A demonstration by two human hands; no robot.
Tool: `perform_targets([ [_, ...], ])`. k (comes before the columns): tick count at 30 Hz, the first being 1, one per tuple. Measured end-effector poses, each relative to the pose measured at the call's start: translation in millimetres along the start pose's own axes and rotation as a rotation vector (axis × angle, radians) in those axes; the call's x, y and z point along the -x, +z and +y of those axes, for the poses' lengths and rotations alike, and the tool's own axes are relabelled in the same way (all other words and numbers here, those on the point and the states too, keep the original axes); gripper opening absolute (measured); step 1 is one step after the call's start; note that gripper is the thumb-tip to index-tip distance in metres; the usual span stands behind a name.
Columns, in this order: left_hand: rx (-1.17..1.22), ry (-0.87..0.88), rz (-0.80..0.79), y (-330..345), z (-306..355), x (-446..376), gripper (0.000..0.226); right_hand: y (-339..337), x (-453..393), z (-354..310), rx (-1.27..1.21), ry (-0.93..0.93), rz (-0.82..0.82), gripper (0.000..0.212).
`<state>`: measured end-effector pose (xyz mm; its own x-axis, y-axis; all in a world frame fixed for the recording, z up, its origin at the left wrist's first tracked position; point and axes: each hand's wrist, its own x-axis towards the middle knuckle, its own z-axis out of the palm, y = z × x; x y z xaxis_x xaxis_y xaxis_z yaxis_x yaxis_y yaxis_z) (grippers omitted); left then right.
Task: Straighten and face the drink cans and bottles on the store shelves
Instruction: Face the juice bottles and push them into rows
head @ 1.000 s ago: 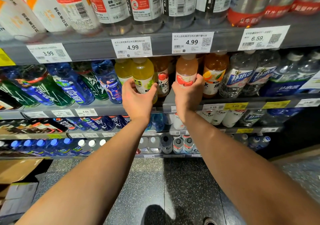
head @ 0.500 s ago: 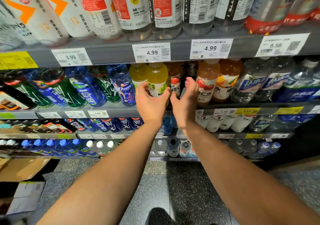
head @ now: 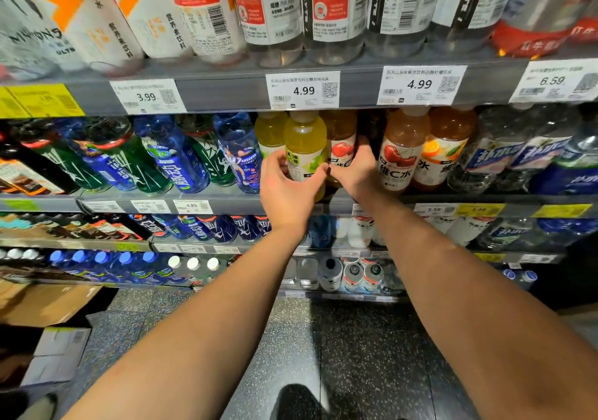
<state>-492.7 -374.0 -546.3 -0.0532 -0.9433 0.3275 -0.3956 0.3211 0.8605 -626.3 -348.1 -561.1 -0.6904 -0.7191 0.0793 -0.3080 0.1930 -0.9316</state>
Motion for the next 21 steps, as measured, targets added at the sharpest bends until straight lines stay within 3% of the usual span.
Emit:
perform_targets([
  [4, 0.007, -0.008, -0.002, -2.0, -0.1, 0.3, 0.058, 3.9, 17.2, -3.3, 0.109, 0.021, 0.192, 0.068],
  [12, 0.002, -0.067, 0.015, 8.8, 8.2, 5.3, 0.057, 5.1, 47.3, -7.0, 0.206, 0.045, 0.398, 0.08],
  [17, -0.026, -0.066, 0.037, 22.0, 17.2, 6.9, 0.058, -0.9, 44.9, -9.6, 0.178, 0.007, 0.42, 0.067],
  [21, -0.052, -0.054, -0.05, 28.0, 16.9, -0.8, 0.059, -7.5, 34.1, -8.8, 0.199, 0.049, 0.341, 0.06],
])
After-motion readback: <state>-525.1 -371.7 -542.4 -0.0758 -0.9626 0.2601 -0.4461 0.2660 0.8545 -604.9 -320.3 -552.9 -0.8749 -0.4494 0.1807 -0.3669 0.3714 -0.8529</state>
